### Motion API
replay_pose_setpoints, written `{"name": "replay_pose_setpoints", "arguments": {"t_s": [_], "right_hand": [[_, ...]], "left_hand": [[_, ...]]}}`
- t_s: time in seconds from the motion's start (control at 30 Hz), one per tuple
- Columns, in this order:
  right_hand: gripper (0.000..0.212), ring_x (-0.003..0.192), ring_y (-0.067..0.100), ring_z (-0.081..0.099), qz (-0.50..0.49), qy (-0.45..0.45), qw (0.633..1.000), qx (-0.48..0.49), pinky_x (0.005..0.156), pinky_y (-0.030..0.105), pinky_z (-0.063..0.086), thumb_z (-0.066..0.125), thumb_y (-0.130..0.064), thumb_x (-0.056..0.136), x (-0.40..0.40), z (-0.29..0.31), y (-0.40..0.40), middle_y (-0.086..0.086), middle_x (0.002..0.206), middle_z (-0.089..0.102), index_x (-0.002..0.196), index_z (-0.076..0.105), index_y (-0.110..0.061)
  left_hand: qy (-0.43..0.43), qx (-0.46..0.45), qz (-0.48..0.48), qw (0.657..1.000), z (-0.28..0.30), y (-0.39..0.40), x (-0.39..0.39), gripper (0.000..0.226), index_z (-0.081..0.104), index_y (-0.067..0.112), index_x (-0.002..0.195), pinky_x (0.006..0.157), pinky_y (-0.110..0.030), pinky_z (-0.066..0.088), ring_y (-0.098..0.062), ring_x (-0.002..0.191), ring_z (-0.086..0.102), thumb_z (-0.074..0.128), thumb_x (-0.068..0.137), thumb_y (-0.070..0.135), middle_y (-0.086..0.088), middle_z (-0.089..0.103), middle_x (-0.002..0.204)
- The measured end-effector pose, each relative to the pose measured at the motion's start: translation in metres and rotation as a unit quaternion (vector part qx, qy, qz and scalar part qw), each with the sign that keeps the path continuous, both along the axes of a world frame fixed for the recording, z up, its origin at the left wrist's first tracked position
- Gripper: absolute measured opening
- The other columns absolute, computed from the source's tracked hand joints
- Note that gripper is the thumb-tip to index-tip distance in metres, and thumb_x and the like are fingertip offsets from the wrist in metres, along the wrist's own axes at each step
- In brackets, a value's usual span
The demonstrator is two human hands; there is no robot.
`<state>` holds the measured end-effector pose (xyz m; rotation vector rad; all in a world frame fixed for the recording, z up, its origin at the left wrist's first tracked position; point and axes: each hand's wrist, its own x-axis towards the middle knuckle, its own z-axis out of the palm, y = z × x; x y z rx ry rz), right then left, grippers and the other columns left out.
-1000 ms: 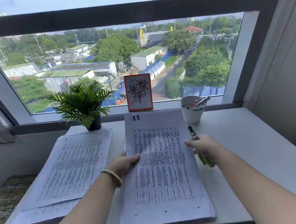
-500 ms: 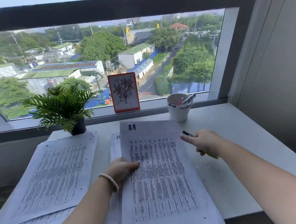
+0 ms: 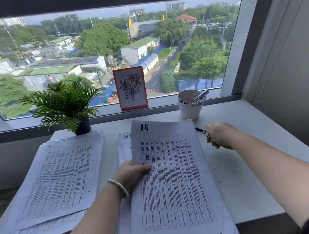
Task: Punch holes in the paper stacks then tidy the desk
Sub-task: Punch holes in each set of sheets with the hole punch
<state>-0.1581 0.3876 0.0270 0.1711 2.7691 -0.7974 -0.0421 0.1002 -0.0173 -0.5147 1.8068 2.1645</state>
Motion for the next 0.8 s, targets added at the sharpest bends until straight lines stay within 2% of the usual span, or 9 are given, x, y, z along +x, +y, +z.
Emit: {"name": "replay_pose_setpoints", "arguments": {"t_s": [0.17, 0.27, 0.37, 0.53, 0.8], "right_hand": [[0.056, 0.053, 0.023, 0.054, 0.013, 0.007, 0.999, 0.033, 0.052, 0.026, 0.035, 0.027, -0.037, 0.097, -0.002, 0.001, 0.001, 0.010, 0.062, 0.062, 0.070, 0.064, -0.006], [0.055, 0.054, 0.023, 0.054, 0.017, 0.004, 0.999, 0.037, 0.053, 0.025, 0.036, 0.027, -0.037, 0.094, -0.005, -0.001, 0.000, 0.010, 0.063, 0.063, 0.067, 0.064, -0.007], [0.060, 0.053, 0.023, 0.055, 0.014, -0.001, 1.000, 0.013, 0.059, 0.028, 0.042, 0.027, -0.040, 0.096, -0.007, -0.005, -0.003, 0.010, 0.059, 0.064, 0.064, 0.065, -0.005], [0.063, 0.047, 0.024, 0.048, -0.004, -0.031, 0.997, -0.071, 0.053, 0.029, 0.041, 0.027, -0.039, 0.102, -0.006, -0.010, -0.005, 0.015, 0.056, 0.056, 0.065, 0.059, 0.001], [0.061, 0.052, 0.026, 0.047, -0.016, -0.043, 0.996, -0.075, 0.054, 0.033, 0.041, 0.025, -0.036, 0.099, -0.005, -0.021, -0.004, 0.019, 0.066, 0.057, 0.062, 0.058, 0.000]], "left_hand": [[-0.001, -0.023, -0.004, 1.000, 0.000, 0.001, -0.001, 0.010, 0.066, -0.008, 0.090, 0.069, -0.039, 0.059, -0.031, 0.072, 0.069, 0.067, 0.080, -0.007, -0.023, 0.070, 0.083], [-0.005, -0.016, -0.008, 1.000, 0.001, 0.001, 0.000, 0.019, 0.064, -0.012, 0.096, 0.074, -0.042, 0.059, -0.034, 0.077, 0.069, 0.068, 0.079, -0.006, -0.027, 0.069, 0.091], [-0.013, -0.007, -0.014, 1.000, 0.004, 0.001, 0.002, 0.023, 0.063, -0.013, 0.101, 0.079, -0.047, 0.057, -0.037, 0.084, 0.068, 0.067, 0.079, -0.006, -0.029, 0.068, 0.096], [-0.013, -0.006, -0.014, 1.000, 0.005, 0.000, 0.002, 0.022, 0.063, -0.010, 0.102, 0.088, -0.052, 0.052, -0.039, 0.091, 0.066, 0.066, 0.080, -0.006, -0.029, 0.067, 0.100], [-0.018, -0.023, -0.020, 0.999, 0.006, 0.000, 0.003, 0.021, 0.063, -0.008, 0.101, 0.088, -0.054, 0.052, -0.040, 0.091, 0.066, 0.066, 0.080, -0.005, -0.028, 0.068, 0.097]]}}
